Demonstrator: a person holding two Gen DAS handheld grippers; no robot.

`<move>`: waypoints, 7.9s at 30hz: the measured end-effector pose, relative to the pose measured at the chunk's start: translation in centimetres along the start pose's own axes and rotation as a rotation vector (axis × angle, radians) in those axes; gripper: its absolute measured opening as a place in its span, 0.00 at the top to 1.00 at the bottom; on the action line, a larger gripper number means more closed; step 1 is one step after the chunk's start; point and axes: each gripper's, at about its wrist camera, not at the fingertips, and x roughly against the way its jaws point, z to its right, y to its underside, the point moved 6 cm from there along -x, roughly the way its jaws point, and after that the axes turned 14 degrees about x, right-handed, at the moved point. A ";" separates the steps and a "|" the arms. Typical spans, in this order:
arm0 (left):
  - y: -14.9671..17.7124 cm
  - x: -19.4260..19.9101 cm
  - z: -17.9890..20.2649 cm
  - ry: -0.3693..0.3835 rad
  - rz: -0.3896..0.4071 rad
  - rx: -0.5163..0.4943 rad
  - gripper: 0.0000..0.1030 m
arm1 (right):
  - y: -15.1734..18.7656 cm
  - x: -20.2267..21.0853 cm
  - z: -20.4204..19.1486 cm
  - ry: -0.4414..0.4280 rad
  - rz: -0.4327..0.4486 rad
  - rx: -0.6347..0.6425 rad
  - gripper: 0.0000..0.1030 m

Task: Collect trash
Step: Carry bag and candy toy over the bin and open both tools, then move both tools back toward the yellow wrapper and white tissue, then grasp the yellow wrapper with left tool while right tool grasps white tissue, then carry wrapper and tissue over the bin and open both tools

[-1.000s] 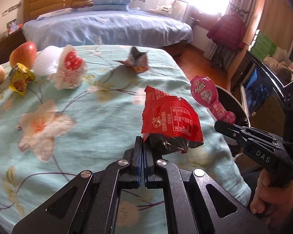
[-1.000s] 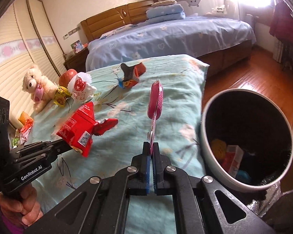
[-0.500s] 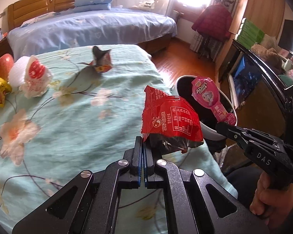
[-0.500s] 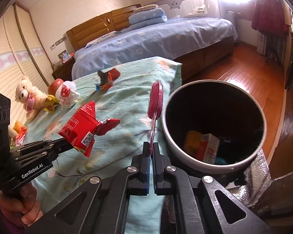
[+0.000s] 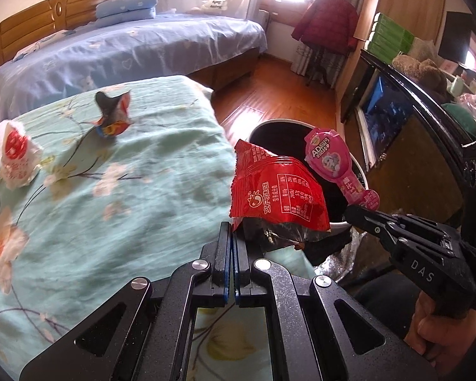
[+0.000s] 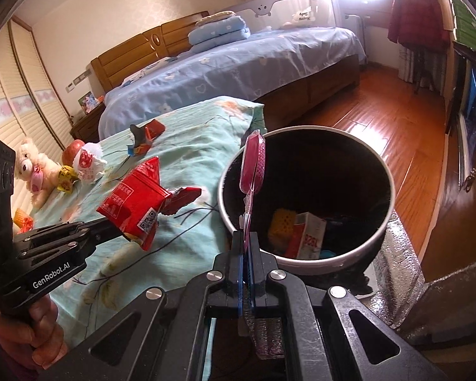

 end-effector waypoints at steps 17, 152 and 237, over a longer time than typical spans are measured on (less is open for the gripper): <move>-1.3 -2.8 3.4 0.011 -0.034 -0.054 0.99 | 0.5 -0.2 4.0 0.063 -0.014 -0.056 0.98; -6.3 5.7 -31.3 -0.279 0.164 0.441 0.95 | -12.1 -16.0 -24.3 -0.302 -0.031 0.149 0.70; -1.3 0.6 -2.0 -0.008 0.008 0.012 0.95 | -1.7 0.6 -1.4 0.007 0.118 -0.139 0.80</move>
